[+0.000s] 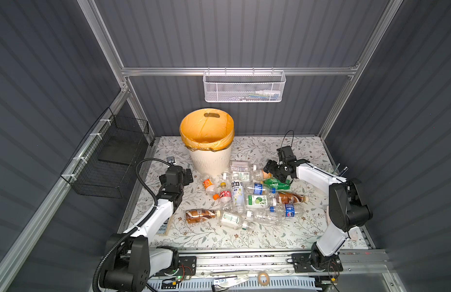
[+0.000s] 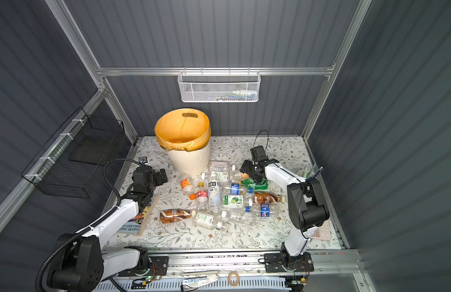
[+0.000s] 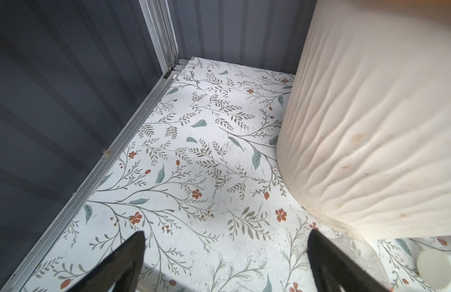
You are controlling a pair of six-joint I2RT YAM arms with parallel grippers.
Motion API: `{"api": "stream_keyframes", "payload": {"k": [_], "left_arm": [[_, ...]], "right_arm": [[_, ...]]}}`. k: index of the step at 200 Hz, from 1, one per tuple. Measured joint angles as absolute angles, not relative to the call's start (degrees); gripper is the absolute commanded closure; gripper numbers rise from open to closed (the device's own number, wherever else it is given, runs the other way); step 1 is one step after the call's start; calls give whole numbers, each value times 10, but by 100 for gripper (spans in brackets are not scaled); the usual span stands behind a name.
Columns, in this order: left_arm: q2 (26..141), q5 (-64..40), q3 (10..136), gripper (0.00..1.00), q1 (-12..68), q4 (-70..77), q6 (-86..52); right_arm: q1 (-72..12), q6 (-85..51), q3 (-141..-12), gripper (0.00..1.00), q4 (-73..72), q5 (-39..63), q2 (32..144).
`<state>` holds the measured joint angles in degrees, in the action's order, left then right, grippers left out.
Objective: Throw the plastic bottles in the bin
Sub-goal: Pick up the plastic bottle from the top-center of the table.
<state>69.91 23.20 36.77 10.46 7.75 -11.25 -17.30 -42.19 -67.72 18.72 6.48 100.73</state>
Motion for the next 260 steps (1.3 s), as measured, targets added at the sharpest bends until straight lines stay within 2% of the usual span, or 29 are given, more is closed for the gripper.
{"api": "stream_keyframes", "payload": {"k": [157, 260], "left_arm": [[707, 232, 367, 0, 105, 78, -112], [707, 232, 362, 0, 105, 77, -115]], "right_arm": [[-165, -452, -715, 20, 164, 67, 1087], [-145, -463, -721, 36, 154, 83, 1119]]}}
